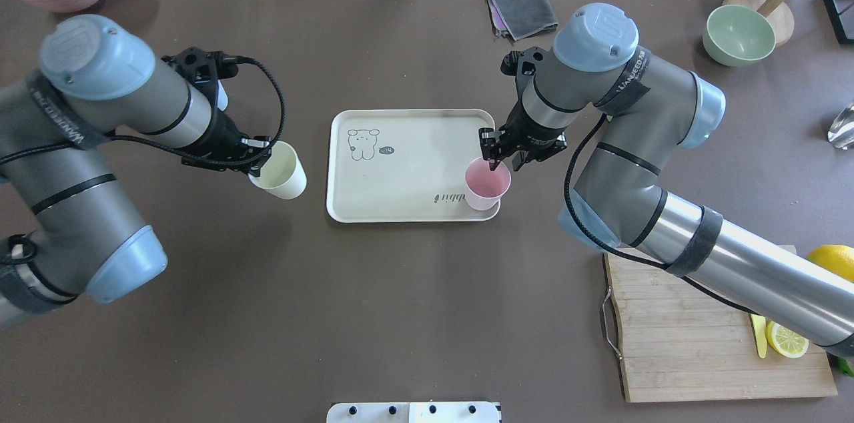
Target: Place all cups on tray
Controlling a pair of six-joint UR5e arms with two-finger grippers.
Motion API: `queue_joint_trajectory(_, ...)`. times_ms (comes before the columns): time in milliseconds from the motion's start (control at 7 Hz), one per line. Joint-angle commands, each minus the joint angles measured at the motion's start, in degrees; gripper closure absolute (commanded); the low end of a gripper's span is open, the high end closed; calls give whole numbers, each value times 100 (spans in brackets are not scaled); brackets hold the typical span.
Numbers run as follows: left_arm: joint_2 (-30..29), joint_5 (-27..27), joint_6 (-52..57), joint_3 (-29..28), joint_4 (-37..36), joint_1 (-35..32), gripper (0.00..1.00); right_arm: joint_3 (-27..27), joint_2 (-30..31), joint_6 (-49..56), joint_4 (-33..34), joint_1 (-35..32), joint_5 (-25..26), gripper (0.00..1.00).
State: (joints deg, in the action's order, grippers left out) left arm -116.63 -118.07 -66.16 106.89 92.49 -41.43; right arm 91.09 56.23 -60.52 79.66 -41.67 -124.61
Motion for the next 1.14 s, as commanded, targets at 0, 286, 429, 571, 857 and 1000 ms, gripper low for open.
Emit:
queue_joint_trajectory(0,-903,99,-256,-824,-180,143,100,-12,202,337,32,-760,-308,0)
queue_joint_trajectory(286,-932,468,-581,-1484,810,416,100,-561,353,1224,24,-1350,-380,0)
queue_joint_trajectory(429,-941,460,-608,-1487,823,417,100,-809,371,1619,32,-1692,-406,0)
queue_joint_trajectory(571,-941,469,-608,-1530,832,452,97,-1064,423,1971,23,-1808,-389,1)
queue_joint_trajectory(857,-976,469,-617,-1566,841,470,41,-1374,432,2229,15,-1915,-336,2)
queue_joint_trajectory(1000,-985,469,-617,-1575,849,478,24,-1461,450,2246,6,-1915,-327,2)
